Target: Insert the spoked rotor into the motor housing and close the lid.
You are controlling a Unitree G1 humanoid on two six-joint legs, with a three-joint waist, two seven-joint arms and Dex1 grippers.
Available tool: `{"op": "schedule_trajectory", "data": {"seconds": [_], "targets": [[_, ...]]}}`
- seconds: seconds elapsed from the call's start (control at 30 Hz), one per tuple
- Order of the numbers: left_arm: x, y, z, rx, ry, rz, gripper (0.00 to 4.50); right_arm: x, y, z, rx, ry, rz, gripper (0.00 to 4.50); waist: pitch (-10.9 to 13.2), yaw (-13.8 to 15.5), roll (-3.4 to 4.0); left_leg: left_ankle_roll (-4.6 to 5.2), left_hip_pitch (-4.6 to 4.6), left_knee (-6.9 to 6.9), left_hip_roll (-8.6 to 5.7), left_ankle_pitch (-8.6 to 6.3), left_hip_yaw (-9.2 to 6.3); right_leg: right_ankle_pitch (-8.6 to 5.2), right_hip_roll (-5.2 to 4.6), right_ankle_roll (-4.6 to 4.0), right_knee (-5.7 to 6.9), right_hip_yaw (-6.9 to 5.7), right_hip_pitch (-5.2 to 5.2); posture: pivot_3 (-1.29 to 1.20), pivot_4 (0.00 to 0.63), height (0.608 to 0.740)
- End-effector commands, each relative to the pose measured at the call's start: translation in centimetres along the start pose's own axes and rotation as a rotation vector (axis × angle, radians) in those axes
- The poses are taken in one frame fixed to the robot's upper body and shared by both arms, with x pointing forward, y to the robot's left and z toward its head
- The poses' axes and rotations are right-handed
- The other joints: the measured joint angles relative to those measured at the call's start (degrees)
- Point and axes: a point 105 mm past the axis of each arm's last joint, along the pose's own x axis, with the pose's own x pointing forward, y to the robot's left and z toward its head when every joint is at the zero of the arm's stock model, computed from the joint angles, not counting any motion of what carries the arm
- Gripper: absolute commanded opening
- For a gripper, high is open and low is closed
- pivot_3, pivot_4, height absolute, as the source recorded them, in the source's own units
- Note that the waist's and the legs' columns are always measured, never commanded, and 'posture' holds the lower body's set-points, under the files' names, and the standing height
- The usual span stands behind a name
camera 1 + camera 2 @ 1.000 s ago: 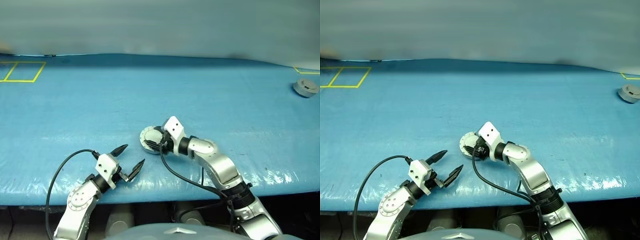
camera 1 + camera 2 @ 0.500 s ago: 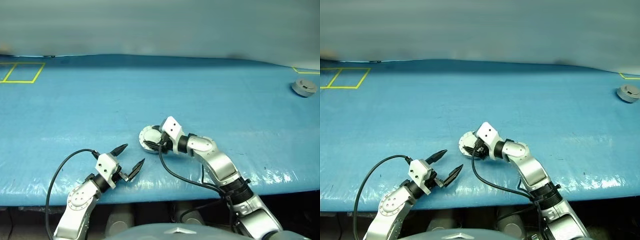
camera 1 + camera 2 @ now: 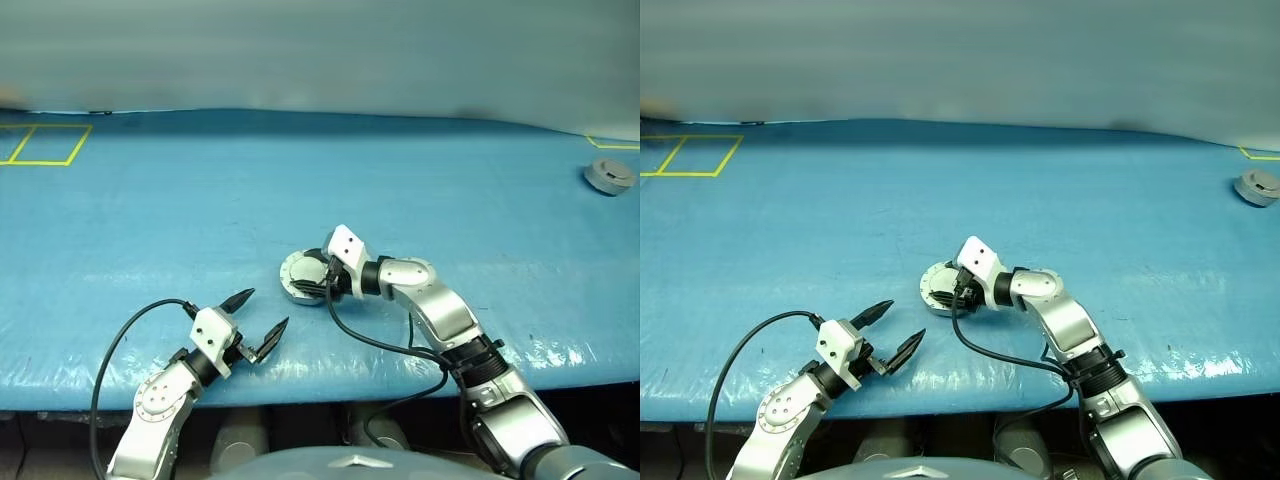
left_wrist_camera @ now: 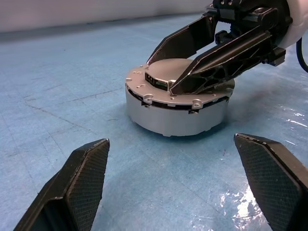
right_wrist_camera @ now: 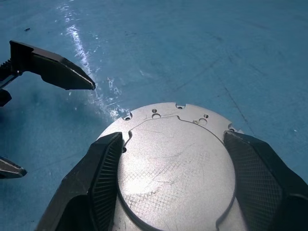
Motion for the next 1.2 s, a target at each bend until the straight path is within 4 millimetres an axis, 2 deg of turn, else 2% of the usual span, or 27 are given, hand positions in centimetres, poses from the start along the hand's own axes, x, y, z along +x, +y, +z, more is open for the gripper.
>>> {"op": "schedule_trajectory", "data": {"seconds": [0.03,0.2,0.43,0.7,0.87,1.0,1.1,1.2], "targets": [[0.0,0.0,1.3,0.036,-0.039,-0.006,4.50,-0.3,0.1,0.4,0.034,-0.019,0.038,3.05,0.0,0.0,0.00,0.00,-0.02,-0.02,0.00,0.00,0.00,0.00,0.00,0.00,0.00,0.00,-0.02,0.00,0.150,0.740],[0.0,0.0,1.3,0.037,-0.040,-0.006,4.50,-0.2,-0.2,0.2,0.021,-0.010,0.016,3.05,0.0,0.0,0.00,0.00,-0.05,-0.08,-0.01,0.00,0.00,-0.01,0.00,-0.01,-0.01,-0.01,-0.06,0.00,0.150,0.740],[0.0,0.0,1.4,0.037,-0.041,0.000,4.50,0.5,0.8,-1.0,0.007,0.007,0.035,3.05,0.0,-0.1,0.00,0.00,-0.01,-0.06,0.00,0.00,0.02,-0.01,0.00,0.01,-0.02,0.00,-0.04,0.00,0.150,0.740],[0.0,0.0,1.4,0.039,-0.040,0.001,4.50,0.4,0.6,-2.0,-0.109,0.032,0.043,3.05,0.0,-0.1,0.01,-0.01,0.05,-0.06,0.02,0.00,0.04,-0.02,0.01,0.01,-0.01,0.00,0.00,0.00,0.150,0.740],[0.0,0.1,1.4,0.040,-0.038,0.000,4.50,0.7,-0.4,-2.5,-0.027,0.067,-0.020,3.05,-0.1,-0.1,0.00,-0.01,0.12,-0.05,0.03,0.01,0.04,-0.02,0.01,0.01,-0.01,0.01,0.03,0.00,0.150,0.740],[0.1,0.1,1.4,0.041,-0.039,-0.001,4.50,1.0,-0.3,-2.8,0.007,0.098,-0.032,3.05,-0.1,-0.2,-0.01,-0.03,0.30,-0.04,0.05,0.02,0.04,-0.03,0.02,0.02,0.02,0.01,0.03,0.00,0.150,0.740],[0.1,0.1,1.4,0.041,-0.040,0.000,4.50,1.0,-0.2,-3.7,-0.020,0.171,-0.024,3.05,-0.1,-0.3,-0.02,-0.03,0.52,-0.04,0.07,0.02,0.03,-0.12,-0.01,0.15,0.02,0.06,0.10,0.00,0.150,0.740],[0.1,0.2,1.4,0.042,-0.039,0.001,4.50,0.9,-0.2,-3.6,-0.042,0.168,-0.015,3.05,-0.2,-0.3,-0.01,-0.03,0.70,-0.05,0.09,0.02,0.00,-0.11,-0.06,0.15,0.01,0.09,0.20,0.00,0.150,0.740]]}}
